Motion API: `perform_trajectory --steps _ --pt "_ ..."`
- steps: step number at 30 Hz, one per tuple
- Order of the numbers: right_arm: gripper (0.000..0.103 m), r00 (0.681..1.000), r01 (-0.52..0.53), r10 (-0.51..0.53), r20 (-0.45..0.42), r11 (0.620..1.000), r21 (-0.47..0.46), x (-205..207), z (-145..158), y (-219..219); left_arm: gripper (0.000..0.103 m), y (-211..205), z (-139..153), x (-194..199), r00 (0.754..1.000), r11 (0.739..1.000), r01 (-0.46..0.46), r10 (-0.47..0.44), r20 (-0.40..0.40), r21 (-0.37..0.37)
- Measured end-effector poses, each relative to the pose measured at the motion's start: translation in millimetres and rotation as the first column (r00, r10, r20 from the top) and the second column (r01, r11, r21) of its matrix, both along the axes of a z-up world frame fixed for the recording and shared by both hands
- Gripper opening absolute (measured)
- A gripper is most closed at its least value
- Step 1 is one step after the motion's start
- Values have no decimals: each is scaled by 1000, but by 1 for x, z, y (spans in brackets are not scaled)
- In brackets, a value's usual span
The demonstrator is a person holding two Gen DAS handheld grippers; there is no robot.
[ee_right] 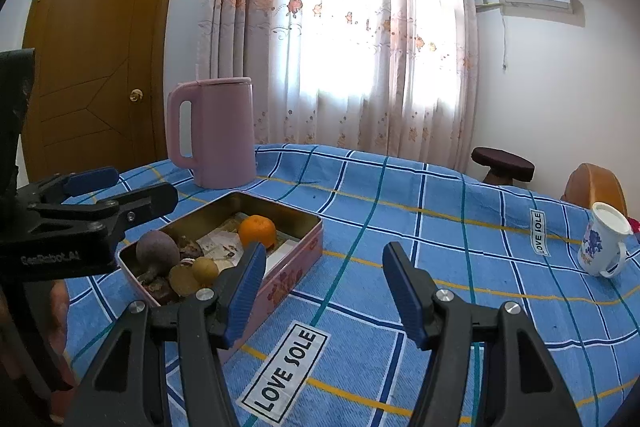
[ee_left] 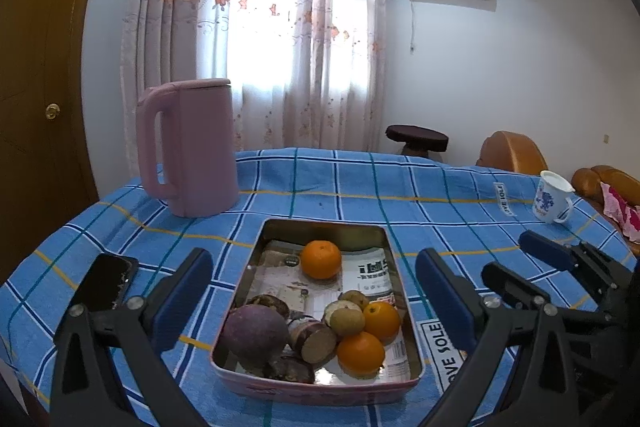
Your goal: Organize fruits
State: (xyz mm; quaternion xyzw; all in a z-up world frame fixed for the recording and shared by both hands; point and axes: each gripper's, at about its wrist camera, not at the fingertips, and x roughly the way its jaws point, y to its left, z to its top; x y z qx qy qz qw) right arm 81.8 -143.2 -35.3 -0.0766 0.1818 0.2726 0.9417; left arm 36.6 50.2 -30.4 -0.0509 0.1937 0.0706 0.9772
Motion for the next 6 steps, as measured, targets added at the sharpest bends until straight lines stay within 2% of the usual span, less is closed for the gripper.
perform_trajectory --steps 6 --pt "63 1000 11 -11 -9 1000 -3 0 -3 -4 103 -4 -1 -1 1000 1000 16 -16 1 1"
